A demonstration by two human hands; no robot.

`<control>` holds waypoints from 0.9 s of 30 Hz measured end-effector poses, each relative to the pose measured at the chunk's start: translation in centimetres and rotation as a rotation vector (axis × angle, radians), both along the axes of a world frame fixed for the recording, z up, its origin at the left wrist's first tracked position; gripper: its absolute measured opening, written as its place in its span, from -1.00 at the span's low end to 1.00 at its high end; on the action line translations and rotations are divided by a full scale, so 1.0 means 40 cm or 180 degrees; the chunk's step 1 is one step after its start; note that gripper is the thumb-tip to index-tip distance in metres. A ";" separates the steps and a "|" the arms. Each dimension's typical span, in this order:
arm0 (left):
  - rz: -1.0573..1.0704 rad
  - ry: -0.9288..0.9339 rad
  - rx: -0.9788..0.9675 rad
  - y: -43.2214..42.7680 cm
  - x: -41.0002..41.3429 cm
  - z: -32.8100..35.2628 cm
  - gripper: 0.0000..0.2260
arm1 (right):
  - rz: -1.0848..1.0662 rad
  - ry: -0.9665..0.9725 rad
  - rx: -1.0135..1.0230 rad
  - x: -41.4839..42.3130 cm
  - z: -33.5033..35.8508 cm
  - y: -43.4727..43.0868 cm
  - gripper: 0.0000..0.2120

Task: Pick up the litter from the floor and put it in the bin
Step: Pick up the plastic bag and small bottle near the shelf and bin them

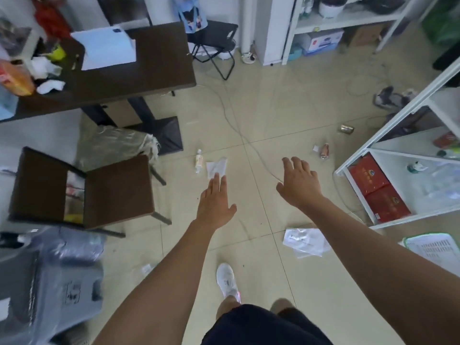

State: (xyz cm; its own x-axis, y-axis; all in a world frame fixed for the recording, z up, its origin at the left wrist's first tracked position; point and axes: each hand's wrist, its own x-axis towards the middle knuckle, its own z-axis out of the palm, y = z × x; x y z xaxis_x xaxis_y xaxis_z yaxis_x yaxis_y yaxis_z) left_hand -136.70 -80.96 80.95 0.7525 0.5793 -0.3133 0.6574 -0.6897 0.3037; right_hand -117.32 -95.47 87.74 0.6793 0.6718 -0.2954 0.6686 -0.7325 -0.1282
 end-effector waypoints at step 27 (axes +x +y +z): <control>-0.1915 0.0647 -0.0211 0.337 1.866 -0.287 -0.24 | -0.1843 0.0509 -0.0357 1.559 -0.346 0.161 -0.33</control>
State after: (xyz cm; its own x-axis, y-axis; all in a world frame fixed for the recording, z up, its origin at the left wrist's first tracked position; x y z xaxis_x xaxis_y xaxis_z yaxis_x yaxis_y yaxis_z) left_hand -62.05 -67.47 69.45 0.8619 0.0483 -0.5048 0.2099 -0.9402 0.2684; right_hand -54.94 -89.03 73.92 0.8662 0.1654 -0.4715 0.1365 -0.9861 -0.0951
